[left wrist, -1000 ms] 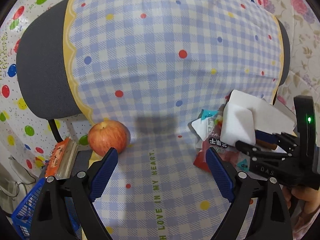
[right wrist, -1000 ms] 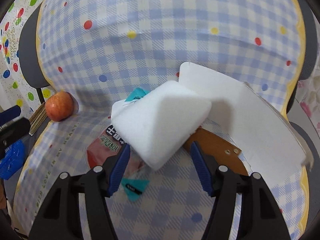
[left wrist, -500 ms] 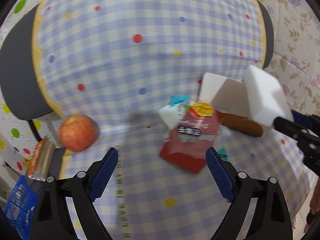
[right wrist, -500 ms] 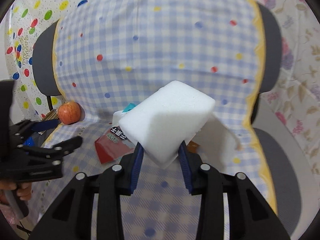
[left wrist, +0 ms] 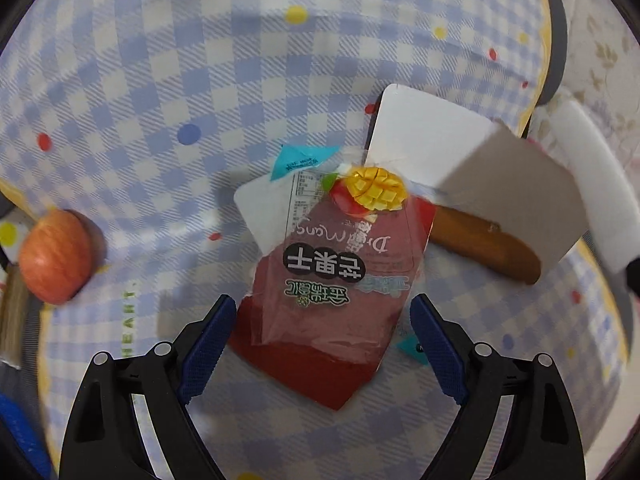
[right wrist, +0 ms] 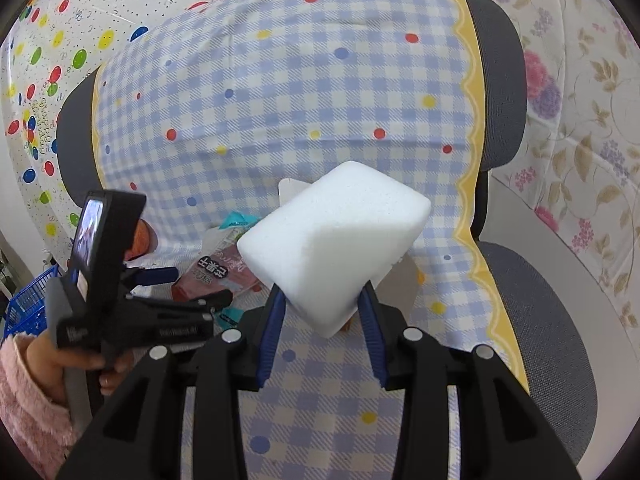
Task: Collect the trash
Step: 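Grasp the red mango snack bag with the left tool and lift it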
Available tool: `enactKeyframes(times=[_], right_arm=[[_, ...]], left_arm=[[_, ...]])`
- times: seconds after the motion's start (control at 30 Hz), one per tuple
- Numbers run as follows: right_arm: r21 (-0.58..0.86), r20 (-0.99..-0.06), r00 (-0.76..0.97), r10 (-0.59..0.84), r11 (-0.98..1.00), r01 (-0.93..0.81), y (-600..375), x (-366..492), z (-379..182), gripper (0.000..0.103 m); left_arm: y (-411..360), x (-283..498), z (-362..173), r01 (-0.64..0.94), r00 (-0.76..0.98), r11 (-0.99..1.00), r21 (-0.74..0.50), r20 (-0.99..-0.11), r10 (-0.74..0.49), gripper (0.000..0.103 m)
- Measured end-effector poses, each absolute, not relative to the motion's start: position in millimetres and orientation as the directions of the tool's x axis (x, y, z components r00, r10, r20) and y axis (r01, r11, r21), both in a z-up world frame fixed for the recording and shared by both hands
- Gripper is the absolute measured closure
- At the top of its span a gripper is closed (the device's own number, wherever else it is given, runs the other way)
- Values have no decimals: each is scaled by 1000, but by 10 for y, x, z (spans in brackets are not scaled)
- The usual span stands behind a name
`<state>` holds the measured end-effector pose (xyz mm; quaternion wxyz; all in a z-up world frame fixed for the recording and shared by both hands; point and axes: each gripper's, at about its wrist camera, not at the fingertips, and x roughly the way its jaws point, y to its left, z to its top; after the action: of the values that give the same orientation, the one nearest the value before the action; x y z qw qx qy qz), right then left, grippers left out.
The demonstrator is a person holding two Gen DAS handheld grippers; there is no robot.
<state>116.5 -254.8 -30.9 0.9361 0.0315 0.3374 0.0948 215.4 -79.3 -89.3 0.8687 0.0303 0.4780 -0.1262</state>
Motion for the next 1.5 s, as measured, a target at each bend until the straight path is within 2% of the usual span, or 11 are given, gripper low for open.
enactKeyframes(times=[0.1,0.17,0.23,0.43,0.53,0.6,0.63,0.67,1.33,1.4,1.5], right_arm=[[133,-626,753,205,979,-156,-2557,1165,-326,66],[137,-624,753,207,978,-156,-2556,1141,-327,66],[135,-624,754,207,978,-156,-2554,1109,-321,66],[136,-621,757,205,979,-153,-2569,927,-254,66],[134,-627,753,199,980,-147,-2553,836,-236,66],[126,-622,759,194,981,-147,-2537,752,-208,66],[125,-619,762,192,981,-146,-2537,719,-198,66],[124,-616,765,188,982,-142,-2545,679,-186,66],[155,-647,745,164,985,-81,-2955,944,-443,65],[159,-649,742,168,984,-83,-2961,949,-470,65],[166,-652,738,172,983,-82,-2960,939,-495,65]], left_arm=[[-762,2163,-889,256,521,963,-81,-828,-208,48],[-767,2131,-857,266,539,961,-76,-815,-213,85],[-770,2071,-782,291,553,953,-88,-798,-242,103],[-660,1641,-264,295,668,951,-96,-691,-277,103],[-637,1503,-157,306,650,946,-107,-702,-290,101],[-692,1487,-216,304,634,950,-71,-729,-257,83],[-712,1472,-248,297,635,954,-47,-736,-234,49],[-745,1454,-282,292,641,956,-31,-735,-220,23],[-1491,2059,-1044,311,511,948,62,-852,-112,13],[-1451,2087,-1058,306,501,951,44,-857,-122,19],[-1396,2095,-1011,303,520,952,49,-845,-122,52]])
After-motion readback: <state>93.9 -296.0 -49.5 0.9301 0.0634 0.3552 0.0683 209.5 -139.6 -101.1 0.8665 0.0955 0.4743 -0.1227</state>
